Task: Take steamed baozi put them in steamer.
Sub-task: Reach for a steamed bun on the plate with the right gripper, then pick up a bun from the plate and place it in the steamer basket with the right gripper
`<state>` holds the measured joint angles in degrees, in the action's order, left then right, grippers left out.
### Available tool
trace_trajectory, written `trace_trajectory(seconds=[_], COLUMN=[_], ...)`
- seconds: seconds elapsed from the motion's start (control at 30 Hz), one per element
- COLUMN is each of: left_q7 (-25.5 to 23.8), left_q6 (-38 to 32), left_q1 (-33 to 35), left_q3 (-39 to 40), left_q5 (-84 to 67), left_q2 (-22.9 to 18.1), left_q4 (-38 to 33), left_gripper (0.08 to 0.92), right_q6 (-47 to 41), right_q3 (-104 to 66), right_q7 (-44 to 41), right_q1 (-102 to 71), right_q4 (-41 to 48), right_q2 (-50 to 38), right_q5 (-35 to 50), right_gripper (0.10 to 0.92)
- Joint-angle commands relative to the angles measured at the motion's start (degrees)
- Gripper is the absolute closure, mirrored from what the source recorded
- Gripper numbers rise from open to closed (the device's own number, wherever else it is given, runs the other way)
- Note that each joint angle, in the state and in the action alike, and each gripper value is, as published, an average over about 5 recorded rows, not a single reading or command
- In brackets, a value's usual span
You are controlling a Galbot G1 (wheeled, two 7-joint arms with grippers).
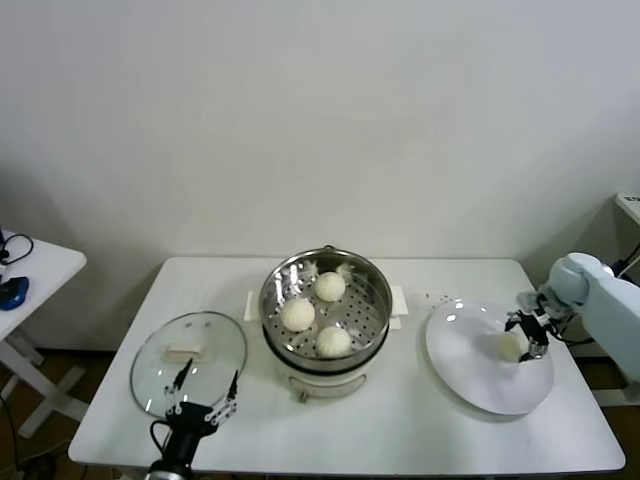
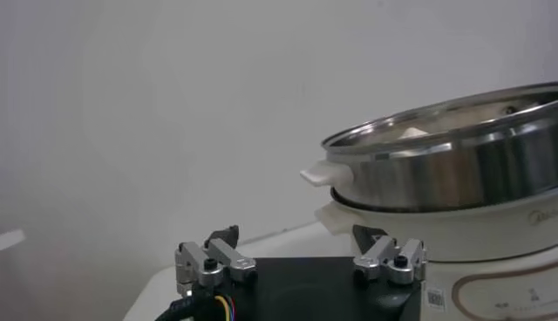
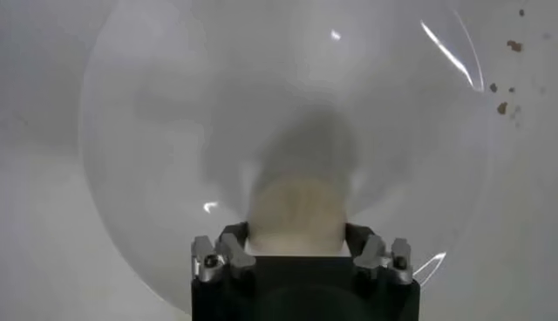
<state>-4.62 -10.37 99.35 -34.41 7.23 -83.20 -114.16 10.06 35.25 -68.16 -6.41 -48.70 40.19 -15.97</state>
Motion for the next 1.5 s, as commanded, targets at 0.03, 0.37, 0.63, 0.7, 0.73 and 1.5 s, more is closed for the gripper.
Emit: trace_trajectory(seconds=[0.03, 0.37, 0.63, 0.7, 0.73, 1.5], left_q7=[0.0, 0.0, -0.1, -0.1, -0.1, -0.2], left_q6=[0.1, 0.1, -0.1, -0.2, -0.2, -1.5], left_q1=[0.0, -0.2, -0.5, -0.6, -0.5, 1.5], left_q3=[0.0, 0.1, 0.8, 1.1, 1.2, 2.5], left_q5=[0.1, 0.1, 0.0, 0.1, 0.2, 1.0], left_q2=[0.0, -0.1, -0.3, -0.3, -0.2, 0.2], left_q4=[0.0, -0.2, -0.5, -0.5, -0.6, -1.9], left_gripper=[0.177, 0.177, 0.177, 0.177, 0.177, 0.177], right_q6=[0.0, -4.2, -14.0, -15.7, -16.3, -22.0], right_q3=[-0.3, 13.7, 42.6, 48.2, 50.3, 61.3], right_q7=[0.0, 0.4, 2.4, 3.0, 3.2, 8.1], right_q1=[0.0, 12.8, 40.2, 46.3, 48.5, 52.3], right_q4=[0.3, -2.9, -8.9, -10.3, -10.9, -20.2], right_q2=[0.2, -2.3, 0.1, 2.4, 3.5, 23.6], right_q5=[0.6, 17.5, 47.4, 54.1, 56.6, 72.7], right_gripper=[0.351, 0.363, 0.361, 0.363, 0.363, 0.361])
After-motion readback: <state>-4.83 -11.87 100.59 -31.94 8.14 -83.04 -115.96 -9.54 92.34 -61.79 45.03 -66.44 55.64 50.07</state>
